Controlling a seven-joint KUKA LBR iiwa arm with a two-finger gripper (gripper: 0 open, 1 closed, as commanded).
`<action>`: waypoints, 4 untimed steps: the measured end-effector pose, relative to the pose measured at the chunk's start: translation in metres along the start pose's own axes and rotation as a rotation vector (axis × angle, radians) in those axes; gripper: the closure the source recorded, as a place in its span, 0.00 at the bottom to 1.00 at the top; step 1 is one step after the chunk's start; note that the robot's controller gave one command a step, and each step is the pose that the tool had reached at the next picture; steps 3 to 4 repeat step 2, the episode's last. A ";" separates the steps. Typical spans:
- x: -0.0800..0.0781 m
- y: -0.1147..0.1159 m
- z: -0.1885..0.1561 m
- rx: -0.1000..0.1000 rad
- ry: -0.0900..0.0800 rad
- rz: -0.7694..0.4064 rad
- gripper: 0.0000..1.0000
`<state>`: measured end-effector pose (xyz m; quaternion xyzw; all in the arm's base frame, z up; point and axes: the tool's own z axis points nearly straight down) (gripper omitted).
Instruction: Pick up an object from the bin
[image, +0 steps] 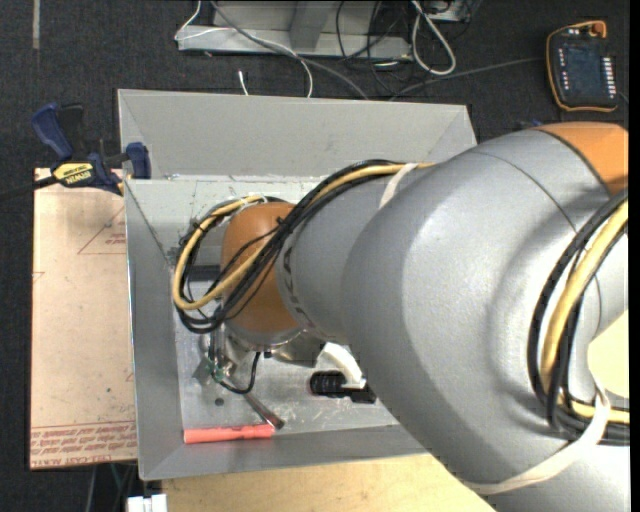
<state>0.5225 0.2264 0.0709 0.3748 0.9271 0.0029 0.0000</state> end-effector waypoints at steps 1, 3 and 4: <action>0.000 -0.002 -0.036 0.006 0.002 -0.003 1.00; 0.000 0.000 -0.065 0.002 0.000 -0.003 1.00; 0.000 0.000 -0.065 0.002 0.000 -0.003 1.00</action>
Offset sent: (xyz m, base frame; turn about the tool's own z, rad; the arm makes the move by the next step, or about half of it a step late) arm -0.0024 -0.0013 0.0336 -0.0012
